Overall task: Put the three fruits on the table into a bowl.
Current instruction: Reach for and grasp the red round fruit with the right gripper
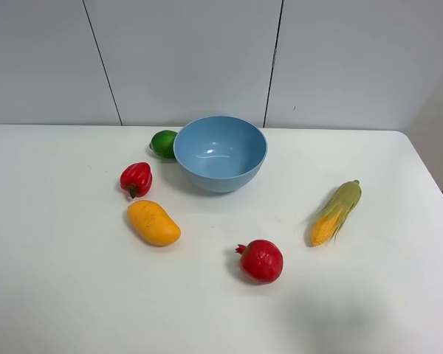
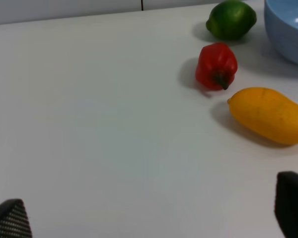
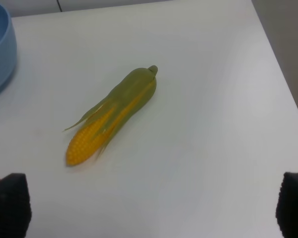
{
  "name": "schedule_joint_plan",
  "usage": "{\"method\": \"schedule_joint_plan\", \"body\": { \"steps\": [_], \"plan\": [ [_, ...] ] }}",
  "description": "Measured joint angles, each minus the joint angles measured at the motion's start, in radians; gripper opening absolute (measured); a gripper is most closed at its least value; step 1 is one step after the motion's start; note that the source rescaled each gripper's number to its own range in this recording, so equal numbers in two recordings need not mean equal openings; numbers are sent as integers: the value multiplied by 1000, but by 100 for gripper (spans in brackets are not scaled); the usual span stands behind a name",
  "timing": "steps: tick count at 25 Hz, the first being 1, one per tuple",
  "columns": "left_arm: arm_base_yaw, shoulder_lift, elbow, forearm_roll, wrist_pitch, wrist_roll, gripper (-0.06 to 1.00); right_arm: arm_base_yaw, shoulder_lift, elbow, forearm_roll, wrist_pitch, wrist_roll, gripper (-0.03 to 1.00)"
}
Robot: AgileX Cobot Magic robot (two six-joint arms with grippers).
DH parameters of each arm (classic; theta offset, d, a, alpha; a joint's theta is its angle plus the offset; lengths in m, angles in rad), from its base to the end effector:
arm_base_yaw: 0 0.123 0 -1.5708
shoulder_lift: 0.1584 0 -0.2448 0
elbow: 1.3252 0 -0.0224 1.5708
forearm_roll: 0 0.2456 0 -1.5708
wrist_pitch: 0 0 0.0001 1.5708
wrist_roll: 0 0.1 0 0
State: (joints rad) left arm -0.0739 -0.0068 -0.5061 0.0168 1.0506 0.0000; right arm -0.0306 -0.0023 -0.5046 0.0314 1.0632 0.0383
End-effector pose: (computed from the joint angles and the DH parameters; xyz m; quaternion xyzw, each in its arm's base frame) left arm 0.0380 -0.0014 0.2735 0.0310 0.8466 -0.0112 0.5312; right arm 0.0383 0.0016 0.2718 0.0287 0.8515 0.0177 0.5233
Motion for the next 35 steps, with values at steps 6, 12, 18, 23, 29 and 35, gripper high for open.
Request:
{"method": "schedule_joint_plan", "body": {
  "steps": [6, 12, 18, 23, 29, 35],
  "plan": [
    [0, 0, 0, 0, 0, 0, 100, 0, 0, 0, 0, 0, 0, 100],
    [0, 0, 0, 0, 0, 0, 100, 0, 0, 0, 5, 0, 0, 100],
    [0, 0, 0, 0, 0, 0, 100, 21, 110, -82, 29, -56, -3, 100],
    [0, 0, 0, 0, 0, 0, 100, 136, 474, -234, 168, -165, -141, 100],
    [0, 0, 0, 0, 0, 0, 100, 361, 988, -464, 204, -186, -335, 100],
    [0, 0, 0, 0, 0, 0, 100, 576, 1417, -596, 203, -171, -351, 100]
  ]
}}
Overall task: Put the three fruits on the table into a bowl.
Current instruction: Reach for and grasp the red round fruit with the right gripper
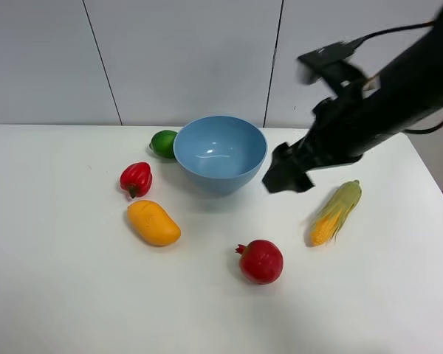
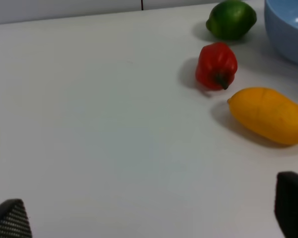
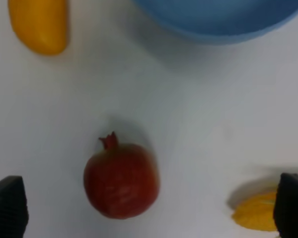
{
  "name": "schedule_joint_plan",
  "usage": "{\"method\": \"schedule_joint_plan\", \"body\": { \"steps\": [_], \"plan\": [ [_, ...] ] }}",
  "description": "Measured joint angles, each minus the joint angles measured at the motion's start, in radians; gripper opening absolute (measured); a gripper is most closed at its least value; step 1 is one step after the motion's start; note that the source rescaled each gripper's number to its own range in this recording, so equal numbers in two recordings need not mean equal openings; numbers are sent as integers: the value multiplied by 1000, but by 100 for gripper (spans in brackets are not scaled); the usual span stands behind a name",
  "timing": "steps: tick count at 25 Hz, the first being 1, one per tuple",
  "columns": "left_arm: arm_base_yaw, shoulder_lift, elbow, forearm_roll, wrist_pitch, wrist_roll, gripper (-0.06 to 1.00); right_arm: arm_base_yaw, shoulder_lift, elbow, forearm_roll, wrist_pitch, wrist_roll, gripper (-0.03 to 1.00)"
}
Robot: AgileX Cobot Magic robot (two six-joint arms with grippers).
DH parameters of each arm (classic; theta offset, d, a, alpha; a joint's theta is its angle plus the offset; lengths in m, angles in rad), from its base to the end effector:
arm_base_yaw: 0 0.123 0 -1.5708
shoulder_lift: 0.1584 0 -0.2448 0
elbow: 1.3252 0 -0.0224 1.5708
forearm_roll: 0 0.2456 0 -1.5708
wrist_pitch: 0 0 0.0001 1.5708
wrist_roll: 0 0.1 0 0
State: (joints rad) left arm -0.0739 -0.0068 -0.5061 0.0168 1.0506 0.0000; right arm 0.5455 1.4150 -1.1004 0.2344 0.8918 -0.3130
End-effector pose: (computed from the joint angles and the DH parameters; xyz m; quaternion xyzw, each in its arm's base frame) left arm 0.0380 -0.0014 0.2735 0.0310 0.8466 -0.0112 0.5312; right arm 0.2377 0.1654 0.2463 -0.3563 0.9014 0.1302 0.2087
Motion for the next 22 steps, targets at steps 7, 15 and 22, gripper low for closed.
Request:
{"method": "schedule_joint_plan", "body": {
  "steps": [7, 15, 22],
  "plan": [
    [0, 0, 0, 0, 0, 0, 100, 131, 258, -5, -3, 55, -14, 100],
    [0, 0, 0, 0, 0, 0, 100, 156, 393, -6, -70, 28, -34, 100],
    [0, 0, 0, 0, 0, 0, 100, 156, 488, -7, -72, -1, -34, 100]
  ]
}}
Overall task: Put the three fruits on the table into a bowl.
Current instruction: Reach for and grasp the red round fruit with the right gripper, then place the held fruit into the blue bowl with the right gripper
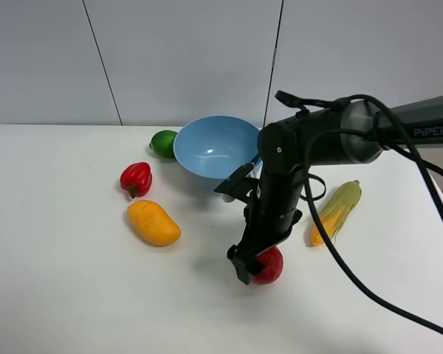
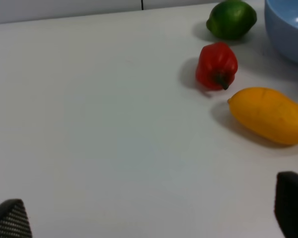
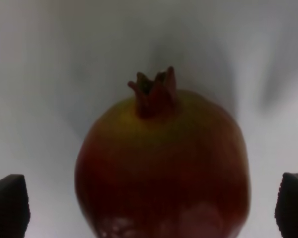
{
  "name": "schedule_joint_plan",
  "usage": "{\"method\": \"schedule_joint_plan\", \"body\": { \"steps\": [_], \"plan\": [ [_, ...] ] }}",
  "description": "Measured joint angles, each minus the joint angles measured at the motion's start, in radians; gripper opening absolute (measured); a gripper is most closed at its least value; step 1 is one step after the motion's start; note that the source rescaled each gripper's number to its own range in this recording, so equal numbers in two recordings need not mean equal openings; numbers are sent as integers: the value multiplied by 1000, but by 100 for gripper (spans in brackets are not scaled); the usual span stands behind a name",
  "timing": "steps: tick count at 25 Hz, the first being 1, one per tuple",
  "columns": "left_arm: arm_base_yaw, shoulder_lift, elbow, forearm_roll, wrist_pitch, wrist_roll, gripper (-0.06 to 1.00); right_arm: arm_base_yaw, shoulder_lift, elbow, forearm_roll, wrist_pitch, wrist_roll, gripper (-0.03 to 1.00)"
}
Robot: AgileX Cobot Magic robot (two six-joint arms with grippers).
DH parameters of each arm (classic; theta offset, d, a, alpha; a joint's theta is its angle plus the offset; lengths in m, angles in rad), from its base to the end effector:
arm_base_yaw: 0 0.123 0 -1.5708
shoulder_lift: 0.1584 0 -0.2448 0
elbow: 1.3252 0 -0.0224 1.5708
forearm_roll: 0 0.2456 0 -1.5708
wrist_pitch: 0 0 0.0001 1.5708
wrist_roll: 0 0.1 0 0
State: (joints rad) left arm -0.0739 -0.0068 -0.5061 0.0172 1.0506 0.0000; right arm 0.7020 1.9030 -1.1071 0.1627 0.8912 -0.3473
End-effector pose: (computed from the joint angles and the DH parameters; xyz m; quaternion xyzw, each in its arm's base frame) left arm 0.0380 -0.0013 0.2735 0.0310 0.8466 -0.0110 0.5312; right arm 0.2316 0.2124 0.0969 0.4542 -0.8886 -0.0589 0.0253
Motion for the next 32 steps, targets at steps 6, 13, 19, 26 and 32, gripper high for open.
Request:
{"method": "schedule_joint_plan", "body": {
  "steps": [6, 13, 19, 26, 32],
  "plan": [
    [0, 0, 0, 0, 0, 0, 100, 0, 49, 0, -1, -1, 0, 100],
    [0, 0, 0, 0, 0, 0, 100, 0, 91, -2, -8, -8, 0, 50],
    [0, 0, 0, 0, 0, 0, 100, 0, 91, -3, -23, -22, 0, 25],
    [0, 0, 0, 0, 0, 0, 100, 0, 30, -124, 7, 47, 0, 25],
    [0, 0, 0, 0, 0, 0, 100, -5, -51, -452, 72, 38, 0, 25]
  ]
}}
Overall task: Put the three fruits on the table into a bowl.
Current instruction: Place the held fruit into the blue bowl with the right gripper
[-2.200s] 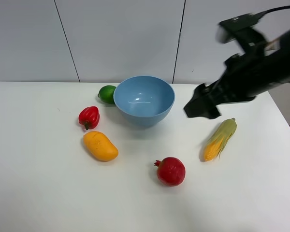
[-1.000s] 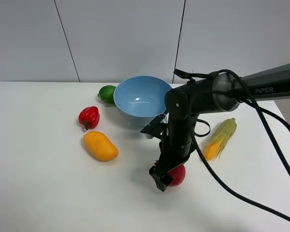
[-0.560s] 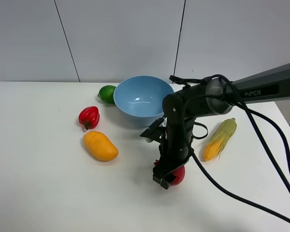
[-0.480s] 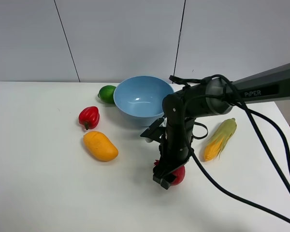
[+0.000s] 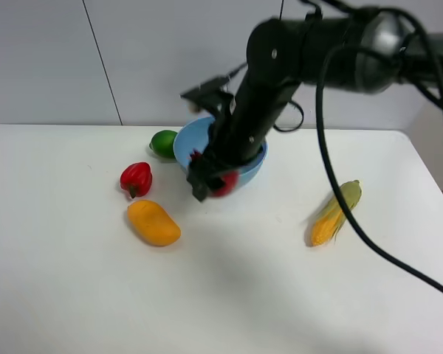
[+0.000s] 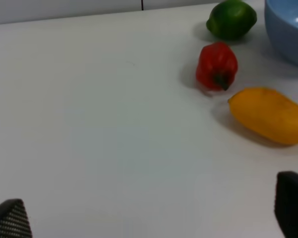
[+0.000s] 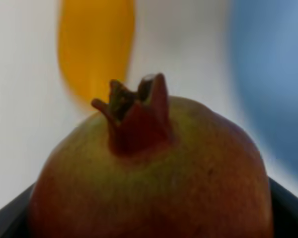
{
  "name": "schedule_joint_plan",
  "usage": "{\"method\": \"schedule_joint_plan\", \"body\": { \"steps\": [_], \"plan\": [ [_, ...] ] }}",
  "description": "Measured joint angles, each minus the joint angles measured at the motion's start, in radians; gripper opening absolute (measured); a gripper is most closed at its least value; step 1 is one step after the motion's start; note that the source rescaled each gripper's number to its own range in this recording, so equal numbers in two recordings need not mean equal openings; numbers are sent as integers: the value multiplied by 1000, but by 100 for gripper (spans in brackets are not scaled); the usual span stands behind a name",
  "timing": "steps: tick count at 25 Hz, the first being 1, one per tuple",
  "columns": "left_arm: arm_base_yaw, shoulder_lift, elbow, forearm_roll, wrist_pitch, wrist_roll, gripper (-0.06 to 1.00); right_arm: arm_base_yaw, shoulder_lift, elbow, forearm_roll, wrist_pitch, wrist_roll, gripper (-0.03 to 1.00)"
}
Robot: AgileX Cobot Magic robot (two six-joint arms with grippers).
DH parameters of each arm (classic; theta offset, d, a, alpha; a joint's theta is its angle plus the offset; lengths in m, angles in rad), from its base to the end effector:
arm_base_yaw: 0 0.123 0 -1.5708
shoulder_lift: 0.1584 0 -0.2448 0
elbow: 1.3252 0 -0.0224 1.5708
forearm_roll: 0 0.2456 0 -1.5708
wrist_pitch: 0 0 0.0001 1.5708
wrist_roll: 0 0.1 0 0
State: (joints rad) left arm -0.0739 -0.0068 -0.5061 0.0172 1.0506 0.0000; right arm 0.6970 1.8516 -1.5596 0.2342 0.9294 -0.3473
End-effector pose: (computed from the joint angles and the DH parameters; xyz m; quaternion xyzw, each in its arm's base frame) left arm 0.0380 -0.0013 0.2735 0.0310 0.8466 -0.0110 0.5312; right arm 0.2884 0.2657 0.2280 -0.4420 0.8643 0.1423 0.1933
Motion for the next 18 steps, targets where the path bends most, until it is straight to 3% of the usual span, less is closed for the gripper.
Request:
{"method": "schedule_joint_plan", "body": {
  "steps": [5, 9, 13, 18],
  "plan": [
    [0, 0, 0, 0, 0, 0, 100, -99, 69, -163, 7, -112, 0, 25],
    [0, 0, 0, 0, 0, 0, 100, -165, 201, -175, 1, -172, 23, 25],
    [0, 0, 0, 0, 0, 0, 100, -172, 309, -175, -11, -199, 11, 25],
    [0, 0, 0, 0, 0, 0, 100, -172, 356, -175, -16, -276, 96, 65]
  ]
}}
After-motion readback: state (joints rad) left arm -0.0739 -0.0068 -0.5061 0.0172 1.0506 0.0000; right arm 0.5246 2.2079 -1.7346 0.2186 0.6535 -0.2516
